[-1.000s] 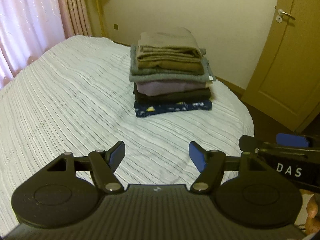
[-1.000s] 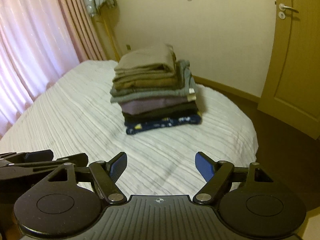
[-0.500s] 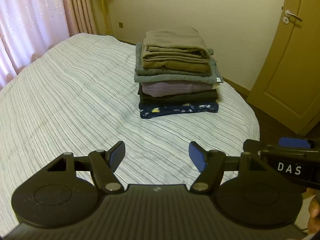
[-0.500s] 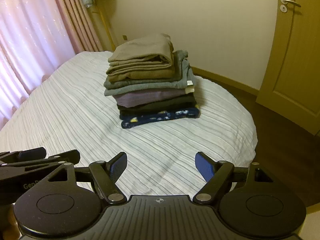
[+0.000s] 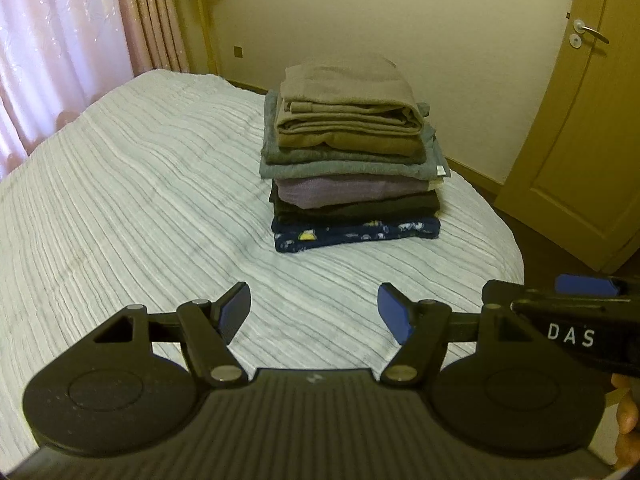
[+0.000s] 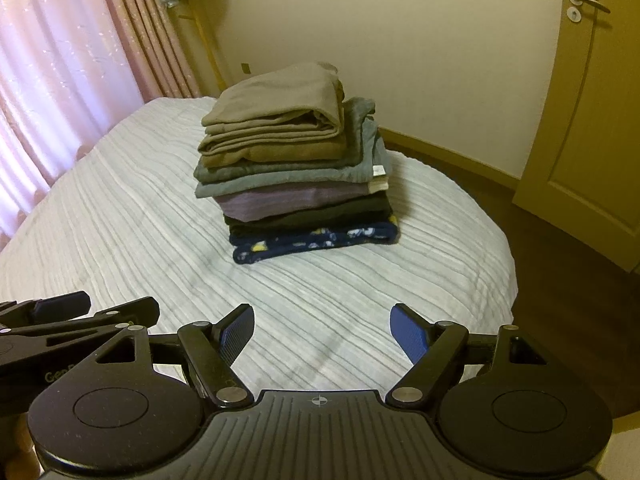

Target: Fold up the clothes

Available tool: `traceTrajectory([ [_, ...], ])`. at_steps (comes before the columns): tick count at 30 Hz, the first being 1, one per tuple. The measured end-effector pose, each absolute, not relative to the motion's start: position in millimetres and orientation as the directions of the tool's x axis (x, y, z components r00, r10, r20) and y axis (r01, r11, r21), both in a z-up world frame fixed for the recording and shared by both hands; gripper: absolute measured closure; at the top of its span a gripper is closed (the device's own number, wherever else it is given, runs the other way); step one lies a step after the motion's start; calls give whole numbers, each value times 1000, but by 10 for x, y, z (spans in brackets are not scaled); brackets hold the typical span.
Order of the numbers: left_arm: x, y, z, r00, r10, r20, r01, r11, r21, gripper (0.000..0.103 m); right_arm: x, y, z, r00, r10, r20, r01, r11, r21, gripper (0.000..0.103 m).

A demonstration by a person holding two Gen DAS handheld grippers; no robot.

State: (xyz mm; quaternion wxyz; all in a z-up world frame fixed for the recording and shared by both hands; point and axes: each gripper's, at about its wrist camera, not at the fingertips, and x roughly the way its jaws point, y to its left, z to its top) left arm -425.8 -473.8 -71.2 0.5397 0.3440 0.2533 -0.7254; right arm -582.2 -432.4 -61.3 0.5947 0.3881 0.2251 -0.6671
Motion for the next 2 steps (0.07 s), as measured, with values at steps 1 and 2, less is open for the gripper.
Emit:
traceTrajectory([
  [1,-4274,-4760,-709,-184,-609,-771,957,-291,2,36,-5834,-4348,-614,8,-618,-786,968,-192,161,25],
  [2,-4290,-4782,-706,-187,-610,-770,956,-293,0,36,-5847,-4371,-615,7,-618,-787,968,-193,160,25],
])
